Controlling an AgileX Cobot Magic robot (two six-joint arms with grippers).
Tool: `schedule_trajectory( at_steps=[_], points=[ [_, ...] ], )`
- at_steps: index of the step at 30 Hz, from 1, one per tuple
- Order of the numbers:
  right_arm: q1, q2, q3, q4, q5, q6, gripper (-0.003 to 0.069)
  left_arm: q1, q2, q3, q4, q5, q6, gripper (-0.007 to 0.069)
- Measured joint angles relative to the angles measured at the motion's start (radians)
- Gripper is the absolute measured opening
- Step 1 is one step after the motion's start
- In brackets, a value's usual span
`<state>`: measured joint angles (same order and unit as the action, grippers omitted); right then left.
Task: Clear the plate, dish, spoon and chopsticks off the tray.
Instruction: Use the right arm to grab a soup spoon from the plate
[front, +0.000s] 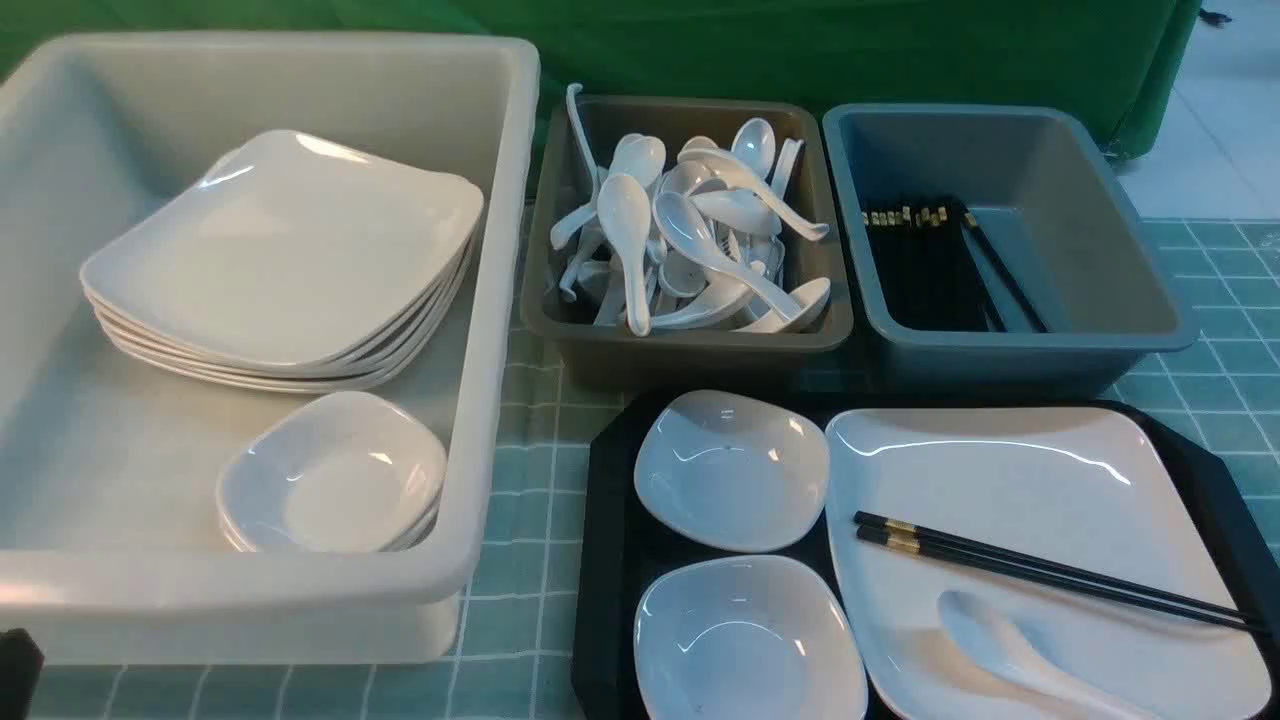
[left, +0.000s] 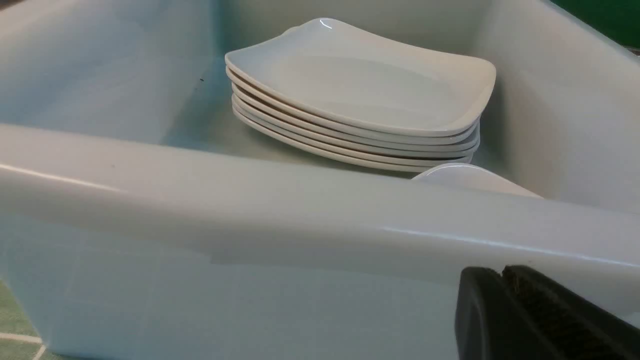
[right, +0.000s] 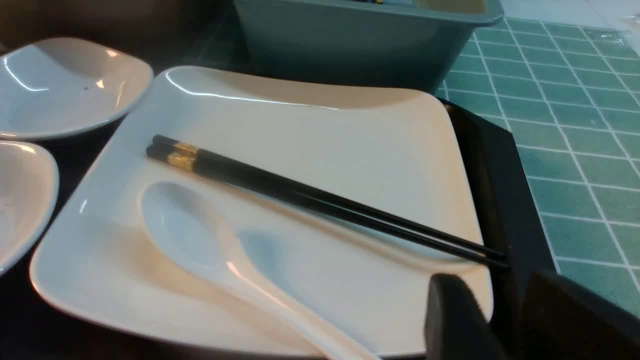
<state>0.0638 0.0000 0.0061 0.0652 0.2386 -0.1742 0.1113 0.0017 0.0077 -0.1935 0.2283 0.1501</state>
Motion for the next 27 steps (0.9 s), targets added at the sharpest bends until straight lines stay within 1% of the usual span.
schedule_trajectory(
  at_steps=[17,20,21,22,23,24,25,27],
  points=[
    [0.000,0.000,0.000,0.000,0.000,0.000,0.0242,0.000,0.000,0.000,0.000,-0.001,0.002,0.0017],
    [0.000,0.000,0.000,0.000,0.000,0.000,0.0242,0.000,0.000,0.000,-0.007,-0.037,-0.002,0.0017],
    [0.000,0.000,0.000,0.000,0.000,0.000,0.0242,0.000,0.000,0.000,-0.036,-0.068,-0.011,0.0017],
    [0.000,0.000,0.000,0.000,0.000,0.000,0.0242,0.000,0.000,0.000,-0.096,-0.103,-0.038,0.0017],
    [0.000,0.000,0.000,0.000,0.000,0.000,0.0242,0.000,0.000,0.000,-0.120,-0.117,-0.044,0.0017],
    [0.000,0.000,0.000,0.000,0.000,0.000,0.0242,0.000,0.000,0.000,-0.228,-0.172,-0.094,0.0017],
    [0.000,0.000,0.000,0.000,0.000,0.000,0.0242,0.000,0.000,0.000,-0.290,-0.206,-0.125,0.0017],
    [0.000,0.000,0.000,0.000,0.000,0.000,0.0242,0.000,0.000,0.000,-0.363,-0.270,-0.164,0.0017]
  ],
)
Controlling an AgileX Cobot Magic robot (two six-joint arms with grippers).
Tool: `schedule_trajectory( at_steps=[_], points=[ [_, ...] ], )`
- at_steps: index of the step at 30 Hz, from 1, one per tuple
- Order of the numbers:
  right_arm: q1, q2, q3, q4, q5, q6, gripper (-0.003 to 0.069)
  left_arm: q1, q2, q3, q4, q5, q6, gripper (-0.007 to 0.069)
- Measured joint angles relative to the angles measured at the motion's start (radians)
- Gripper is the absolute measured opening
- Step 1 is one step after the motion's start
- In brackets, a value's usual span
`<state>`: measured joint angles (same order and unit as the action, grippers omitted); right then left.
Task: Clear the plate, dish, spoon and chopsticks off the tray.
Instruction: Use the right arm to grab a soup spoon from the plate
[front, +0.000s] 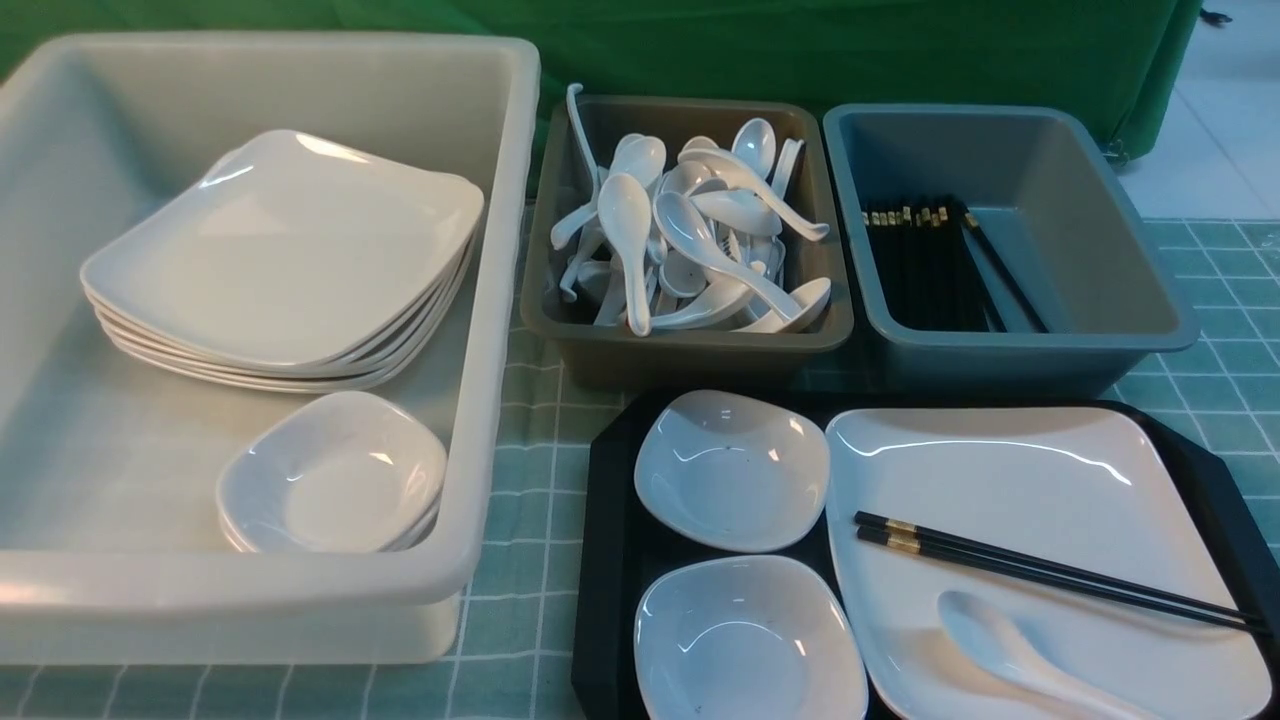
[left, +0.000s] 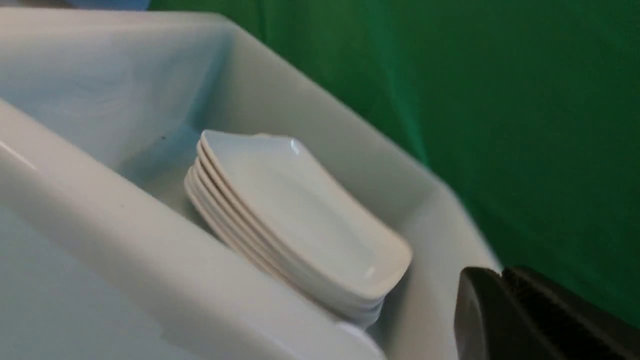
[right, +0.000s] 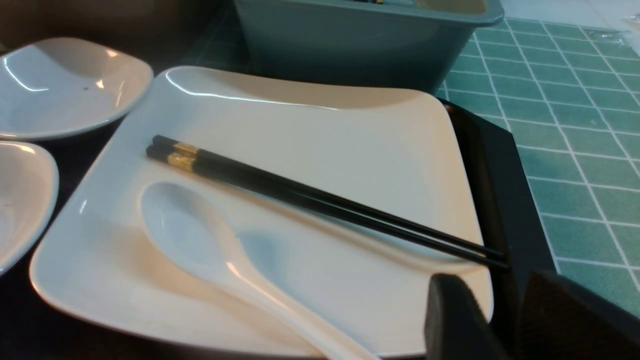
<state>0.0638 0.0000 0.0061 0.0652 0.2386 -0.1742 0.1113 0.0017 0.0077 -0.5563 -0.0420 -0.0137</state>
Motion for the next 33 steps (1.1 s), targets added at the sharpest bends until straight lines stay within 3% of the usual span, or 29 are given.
schedule_trajectory(
  at_steps=[3,6,8,12,13,16,25,27,33],
  points=[
    [0.000,0.000,0.000,0.000,0.000,0.000,0.0242,0.000,0.000,-0.002,-0.041,-0.062,-0.045,0.0017],
    [0.000,0.000,0.000,0.000,0.000,0.000,0.0242,0.001,-0.001,-0.038,-0.029,0.015,-0.061,0.0017],
    [0.000,0.000,0.000,0.000,0.000,0.000,0.0242,0.001,0.026,-0.133,0.018,0.138,-0.021,0.0017],
    [0.000,0.000,0.000,0.000,0.000,0.000,0.0242,-0.008,0.189,-0.332,0.025,0.351,0.229,0.0017],
    [0.000,0.000,0.000,0.000,0.000,0.000,0.0242,-0.030,0.242,-0.373,0.015,0.400,0.318,0.0017],
    [0.000,0.000,0.000,0.000,0.000,0.000,0.0242,-0.133,0.404,-0.474,0.004,0.483,0.419,0.0017],
    [0.000,0.000,0.000,0.006,-0.018,0.007,0.0242,-0.418,0.765,-0.607,0.001,0.519,0.455,0.0017],
    [0.000,0.000,0.000,0.022,-0.041,0.032,0.0242,-0.437,0.791,-0.608,0.001,0.519,0.455,0.0017],
    [0.000,0.000,0.000,0.071,-0.211,0.315,0.0242,-0.450,0.825,-0.608,0.004,0.508,0.456,0.0017]
  ],
)
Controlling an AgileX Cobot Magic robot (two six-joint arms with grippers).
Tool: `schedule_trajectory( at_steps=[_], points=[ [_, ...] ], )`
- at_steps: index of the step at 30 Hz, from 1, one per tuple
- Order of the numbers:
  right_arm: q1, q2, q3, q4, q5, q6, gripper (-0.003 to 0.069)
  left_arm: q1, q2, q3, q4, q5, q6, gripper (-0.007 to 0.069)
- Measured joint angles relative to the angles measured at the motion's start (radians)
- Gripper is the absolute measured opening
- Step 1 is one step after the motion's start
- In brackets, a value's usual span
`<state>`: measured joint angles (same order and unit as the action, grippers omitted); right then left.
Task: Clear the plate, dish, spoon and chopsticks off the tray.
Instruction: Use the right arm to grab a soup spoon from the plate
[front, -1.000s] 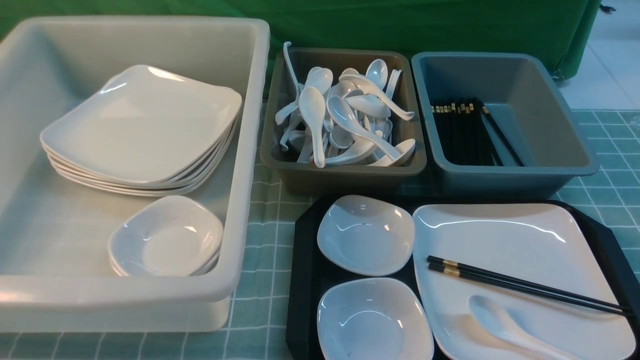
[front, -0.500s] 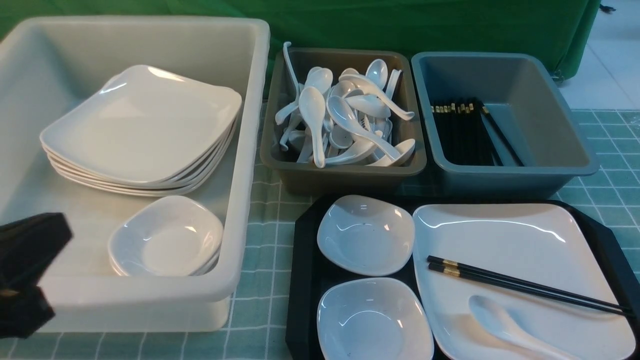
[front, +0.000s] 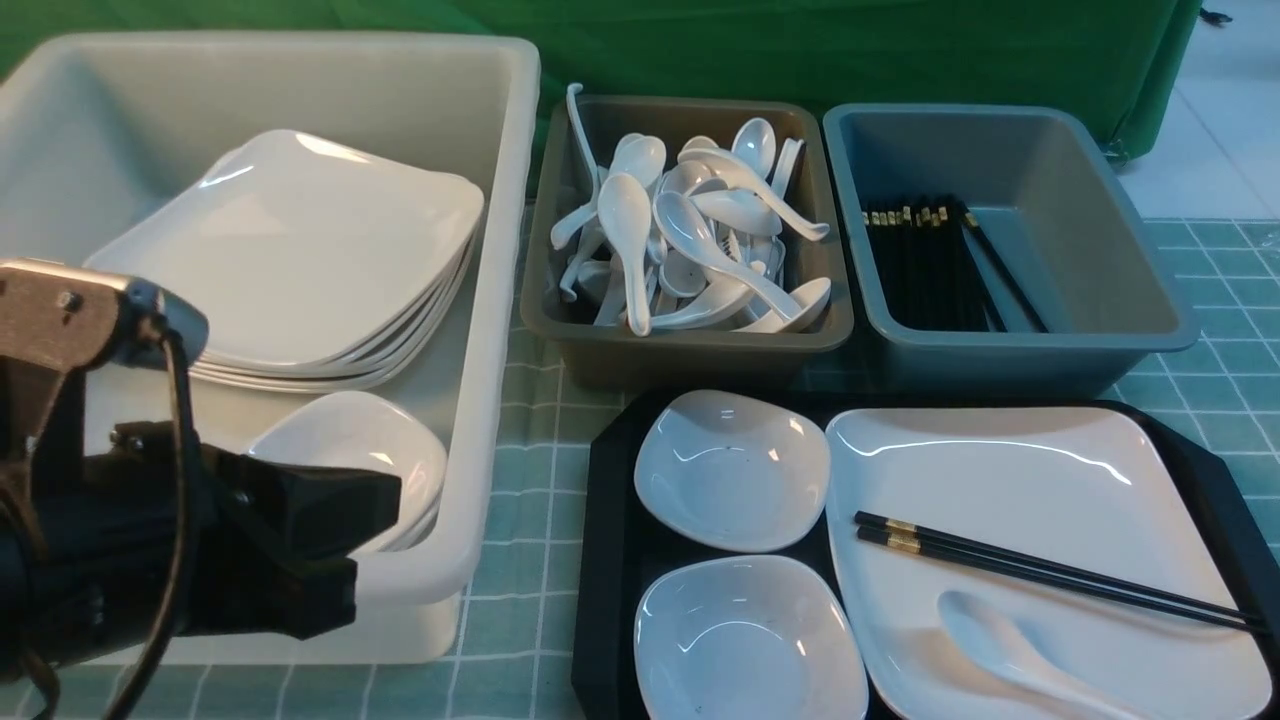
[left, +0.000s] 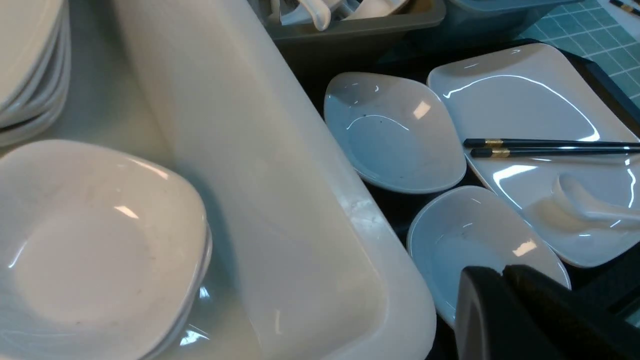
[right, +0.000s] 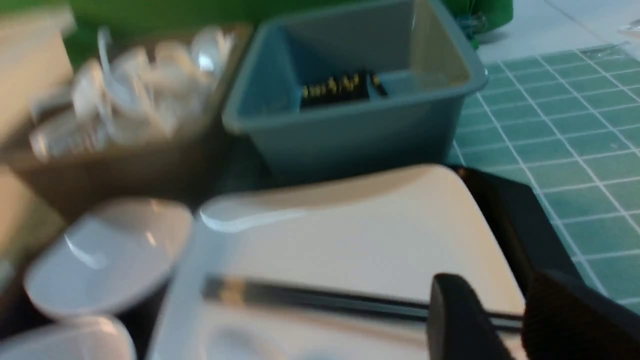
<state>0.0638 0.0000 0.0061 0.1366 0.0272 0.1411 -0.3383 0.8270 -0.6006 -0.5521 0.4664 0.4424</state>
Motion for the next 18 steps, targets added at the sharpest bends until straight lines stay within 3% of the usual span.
schedule_trajectory(
  at_steps=[4,7,12,18],
  points=[
    [0.000,0.000,0.000,0.012,-0.091,0.126,0.0242,0.000,0.000,0.000,0.000,-0.005,0.001,0.0017],
    [0.013,0.034,-0.063,0.017,0.000,0.180,0.0209,0.000,0.000,-0.005,-0.002,-0.004,0.017,0.0017],
    [0.156,0.388,-0.439,0.016,0.389,-0.106,0.0183,0.000,0.001,-0.084,-0.080,0.045,0.152,0.0017],
    [0.277,0.791,-0.732,-0.054,0.734,-0.308,0.0185,0.000,-0.007,-0.162,-0.134,0.110,0.229,0.0017]
  ],
)
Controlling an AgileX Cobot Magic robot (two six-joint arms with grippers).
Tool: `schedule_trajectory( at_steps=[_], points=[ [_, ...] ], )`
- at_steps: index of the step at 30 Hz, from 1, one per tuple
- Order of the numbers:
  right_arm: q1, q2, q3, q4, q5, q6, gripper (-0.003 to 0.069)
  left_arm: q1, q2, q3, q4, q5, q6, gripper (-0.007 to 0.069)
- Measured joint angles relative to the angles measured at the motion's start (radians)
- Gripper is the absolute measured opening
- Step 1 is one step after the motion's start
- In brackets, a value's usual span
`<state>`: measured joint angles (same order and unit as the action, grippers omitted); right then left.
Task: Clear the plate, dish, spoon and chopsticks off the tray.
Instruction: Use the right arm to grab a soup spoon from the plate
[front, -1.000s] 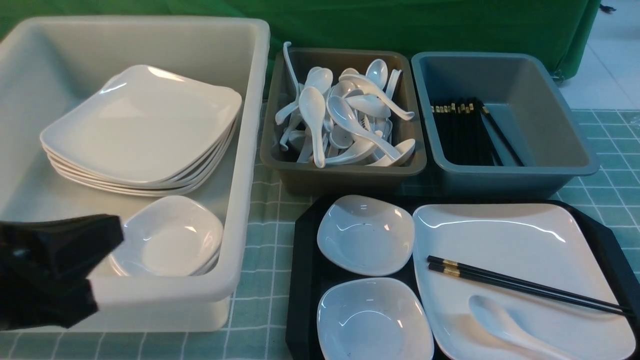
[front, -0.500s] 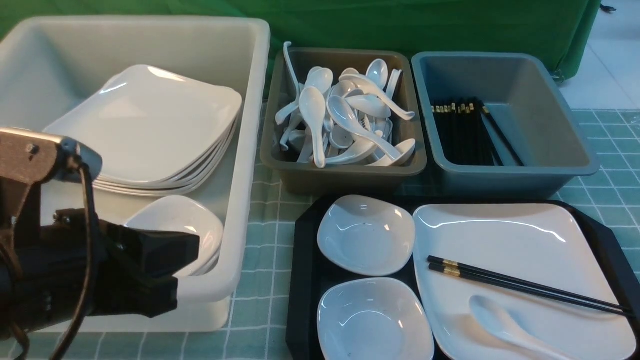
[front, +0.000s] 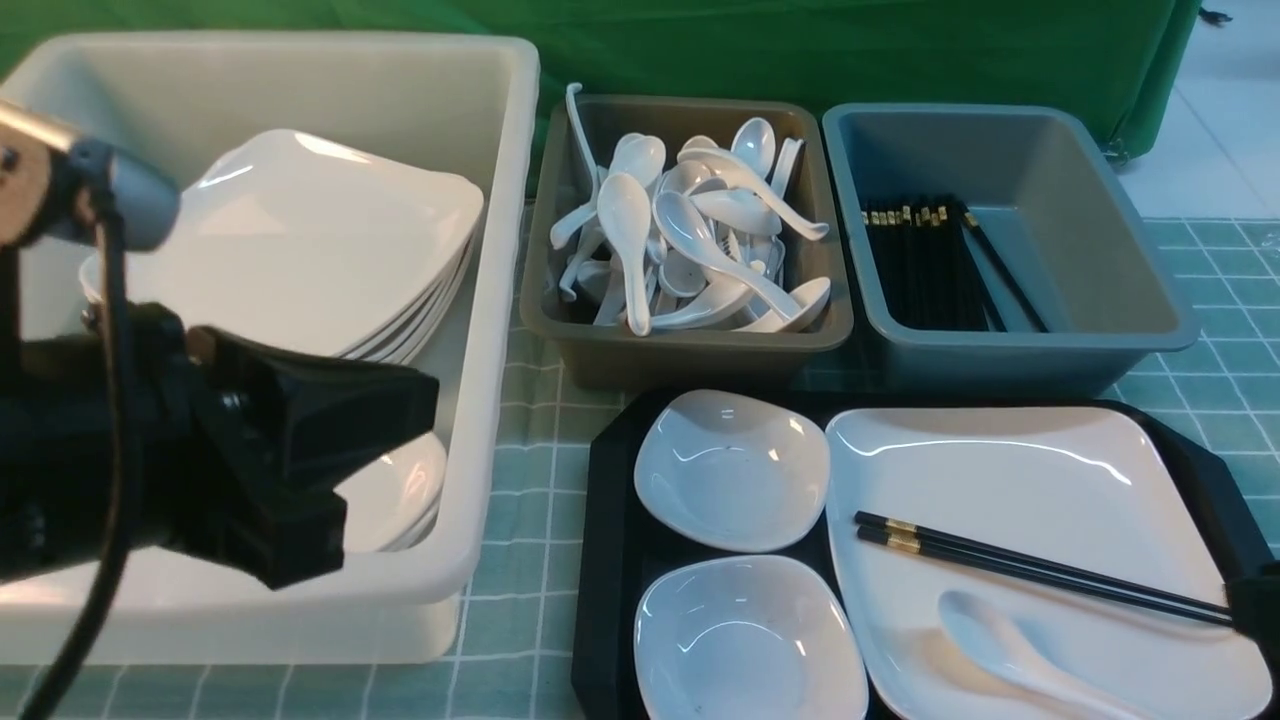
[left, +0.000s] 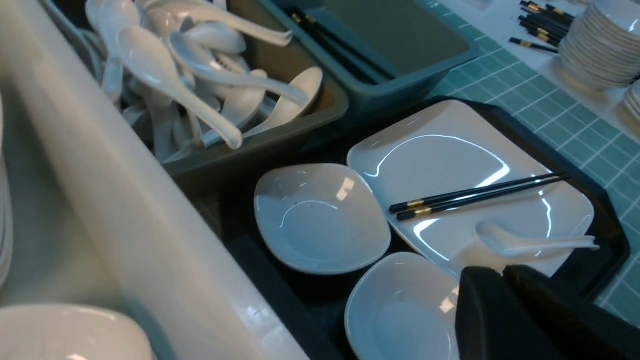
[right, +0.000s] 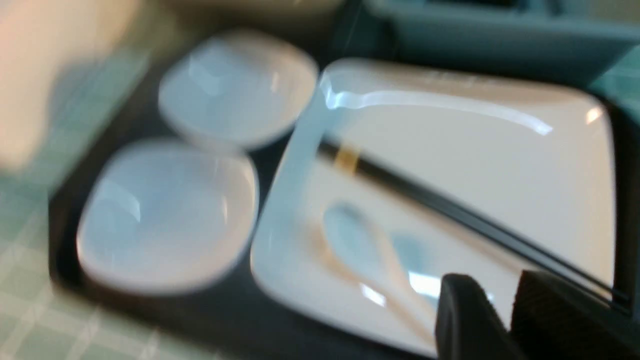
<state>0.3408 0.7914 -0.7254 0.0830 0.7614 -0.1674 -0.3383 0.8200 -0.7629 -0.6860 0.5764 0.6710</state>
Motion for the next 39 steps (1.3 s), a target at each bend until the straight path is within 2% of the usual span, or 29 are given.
schedule_trajectory(
  at_steps=[2,7,11,13,14,25,32,36,37,38,39],
  points=[
    [0.014,0.179,-0.094,-0.033,0.114,-0.046,0.0191,0.000,-0.040,-0.005,-0.019,0.037,0.022,0.0017],
    [0.009,0.405,-0.134,-0.052,0.167,-0.097,0.0216,0.000,-0.157,-0.007,-0.043,0.098,0.060,0.0017],
    [0.008,0.578,-0.137,-0.050,0.118,-0.144,0.0358,0.000,-0.294,-0.010,-0.046,0.120,0.064,0.0017],
    [0.008,0.606,-0.137,-0.044,0.097,-0.150,0.0393,0.000,-0.322,-0.010,-0.046,0.122,0.066,0.0017],
    [0.008,0.661,-0.138,-0.030,0.070,-0.168,0.0444,0.000,-0.361,-0.010,-0.043,0.125,0.069,0.0017],
    [0.002,0.833,-0.138,-0.011,-0.027,-0.221,0.0461,0.000,-0.387,-0.010,-0.020,0.155,0.070,0.0017],
    [0.002,0.878,-0.141,-0.015,-0.065,-0.242,0.0438,0.000,-0.387,-0.010,-0.019,0.173,0.070,0.0017],
    [0.002,0.878,-0.141,-0.016,-0.056,-0.261,0.0270,0.000,-0.387,-0.010,-0.018,0.178,0.070,0.0017],
    [0.002,0.878,-0.141,-0.016,-0.055,-0.263,0.0261,0.000,-0.387,-0.010,-0.018,0.178,0.070,0.0017],
    [0.002,0.879,-0.141,-0.015,-0.044,-0.270,0.0200,0.000,-0.387,-0.010,-0.017,0.178,0.070,0.0017],
    [0.002,0.876,-0.141,-0.014,-0.036,-0.272,0.0187,0.000,-0.387,-0.010,-0.017,0.178,0.070,0.0017]
  ],
)
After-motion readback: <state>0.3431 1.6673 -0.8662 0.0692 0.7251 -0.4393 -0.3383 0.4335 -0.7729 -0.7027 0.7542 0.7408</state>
